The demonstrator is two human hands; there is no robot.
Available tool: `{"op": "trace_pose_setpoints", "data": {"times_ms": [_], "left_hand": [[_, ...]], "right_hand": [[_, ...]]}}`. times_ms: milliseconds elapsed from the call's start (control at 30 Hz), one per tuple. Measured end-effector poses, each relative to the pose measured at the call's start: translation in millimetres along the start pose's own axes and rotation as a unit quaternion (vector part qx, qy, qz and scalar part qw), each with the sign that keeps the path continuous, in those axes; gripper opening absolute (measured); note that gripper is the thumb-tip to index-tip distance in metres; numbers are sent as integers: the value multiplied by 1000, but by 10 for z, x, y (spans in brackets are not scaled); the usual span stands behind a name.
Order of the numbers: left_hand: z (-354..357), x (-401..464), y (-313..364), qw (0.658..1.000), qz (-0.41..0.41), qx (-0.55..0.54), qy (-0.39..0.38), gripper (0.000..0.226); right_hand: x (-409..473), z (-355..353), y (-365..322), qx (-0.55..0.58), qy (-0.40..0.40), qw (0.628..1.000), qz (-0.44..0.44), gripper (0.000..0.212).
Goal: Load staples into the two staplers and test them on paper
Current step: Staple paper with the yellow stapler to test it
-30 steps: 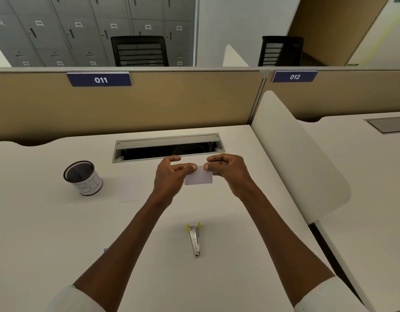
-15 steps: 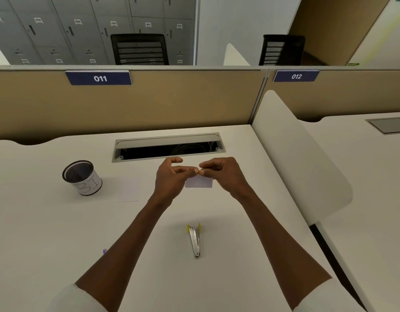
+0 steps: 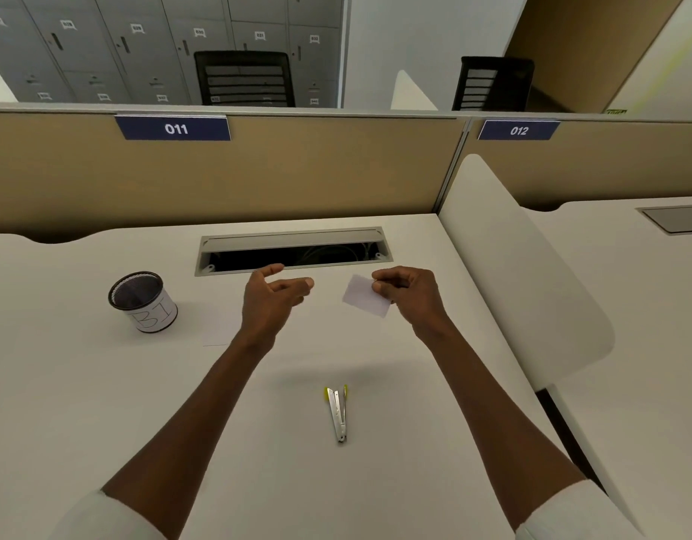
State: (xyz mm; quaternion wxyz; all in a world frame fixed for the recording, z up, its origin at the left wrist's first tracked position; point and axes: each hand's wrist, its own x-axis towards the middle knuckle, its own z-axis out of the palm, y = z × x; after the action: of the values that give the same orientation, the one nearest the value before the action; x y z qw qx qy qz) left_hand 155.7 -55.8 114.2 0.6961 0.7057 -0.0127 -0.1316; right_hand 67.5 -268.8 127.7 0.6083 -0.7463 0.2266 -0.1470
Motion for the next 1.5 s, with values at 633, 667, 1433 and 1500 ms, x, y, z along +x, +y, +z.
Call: {"op": "trace_pose_setpoints", "data": {"times_ms": [633, 667, 1433, 1500], "left_hand": [[256, -72, -155, 981, 24, 169, -89, 61], [249, -64, -152, 975, 37, 193, -104, 59], [114, -216, -460, 996, -71, 29, 38, 24], [102, -234, -484, 996, -75, 25, 46, 24]], "right_hand": [[-30, 304, 29, -107, -43, 993, 4, 37], [-24, 305, 28, -127, -50, 991, -10, 34], [-499, 564, 776, -212, -7, 964, 158, 25], [-636, 613, 865, -315, -84, 935, 141, 27]]}}
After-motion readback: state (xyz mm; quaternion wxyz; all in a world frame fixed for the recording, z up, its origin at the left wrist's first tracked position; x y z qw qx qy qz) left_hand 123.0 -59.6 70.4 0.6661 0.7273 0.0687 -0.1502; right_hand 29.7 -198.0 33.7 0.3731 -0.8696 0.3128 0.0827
